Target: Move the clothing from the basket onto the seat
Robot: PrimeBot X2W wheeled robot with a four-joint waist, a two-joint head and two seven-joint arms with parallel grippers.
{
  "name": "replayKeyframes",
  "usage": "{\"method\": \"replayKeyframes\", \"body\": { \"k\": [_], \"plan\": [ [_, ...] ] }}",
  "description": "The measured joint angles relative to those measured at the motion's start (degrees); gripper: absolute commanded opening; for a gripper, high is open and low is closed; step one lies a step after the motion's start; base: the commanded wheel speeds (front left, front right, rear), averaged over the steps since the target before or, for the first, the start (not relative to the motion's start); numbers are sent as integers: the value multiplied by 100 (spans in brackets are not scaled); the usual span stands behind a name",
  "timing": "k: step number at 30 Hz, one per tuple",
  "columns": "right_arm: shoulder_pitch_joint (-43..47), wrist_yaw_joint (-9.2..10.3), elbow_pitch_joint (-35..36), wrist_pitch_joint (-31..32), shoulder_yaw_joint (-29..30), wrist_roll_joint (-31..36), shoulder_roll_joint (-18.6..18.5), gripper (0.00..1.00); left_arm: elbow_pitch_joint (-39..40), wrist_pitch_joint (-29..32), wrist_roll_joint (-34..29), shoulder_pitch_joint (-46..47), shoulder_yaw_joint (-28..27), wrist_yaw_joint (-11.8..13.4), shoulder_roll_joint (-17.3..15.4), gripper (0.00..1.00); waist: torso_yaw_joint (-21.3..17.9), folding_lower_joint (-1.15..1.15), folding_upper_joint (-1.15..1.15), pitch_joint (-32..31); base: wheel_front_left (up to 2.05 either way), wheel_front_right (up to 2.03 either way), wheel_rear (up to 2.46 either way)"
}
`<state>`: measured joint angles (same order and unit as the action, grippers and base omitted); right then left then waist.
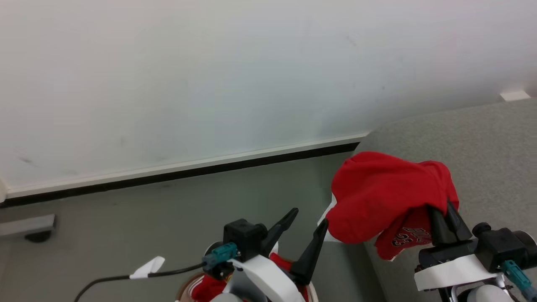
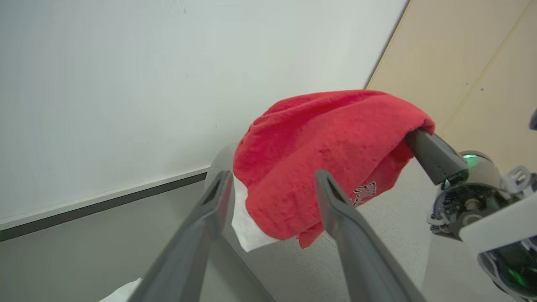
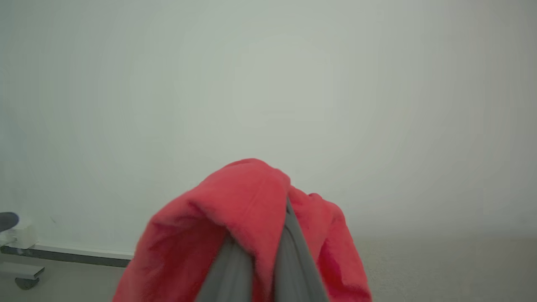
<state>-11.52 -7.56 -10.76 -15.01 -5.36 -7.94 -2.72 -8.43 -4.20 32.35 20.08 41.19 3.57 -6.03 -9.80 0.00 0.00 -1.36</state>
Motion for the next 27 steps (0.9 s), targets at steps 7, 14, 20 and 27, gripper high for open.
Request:
{"method": "replayKeyframes", "body": {
  "k": [7,14,20,27],
  "plan": [
    [30,0,156,-1,310,183,-2,0,-103,-181,-90,17,108,-34,0,100,-589,0,0,62,0,0,0],
    [131,0,283,-1,478,187,-138,0,-334,-394,-248,56,298,-104,51,100,-1147,0,0,143,0,0,0],
    [141,0,366,-1,619,149,-241,0,-472,-474,-265,147,371,-136,99,100,-1393,0,0,272,0,0,0],
    [-44,1,521,-1,928,63,-240,0,-437,-370,-414,608,491,-254,107,100,-1328,0,0,679,0,0,0]
  ]
}}
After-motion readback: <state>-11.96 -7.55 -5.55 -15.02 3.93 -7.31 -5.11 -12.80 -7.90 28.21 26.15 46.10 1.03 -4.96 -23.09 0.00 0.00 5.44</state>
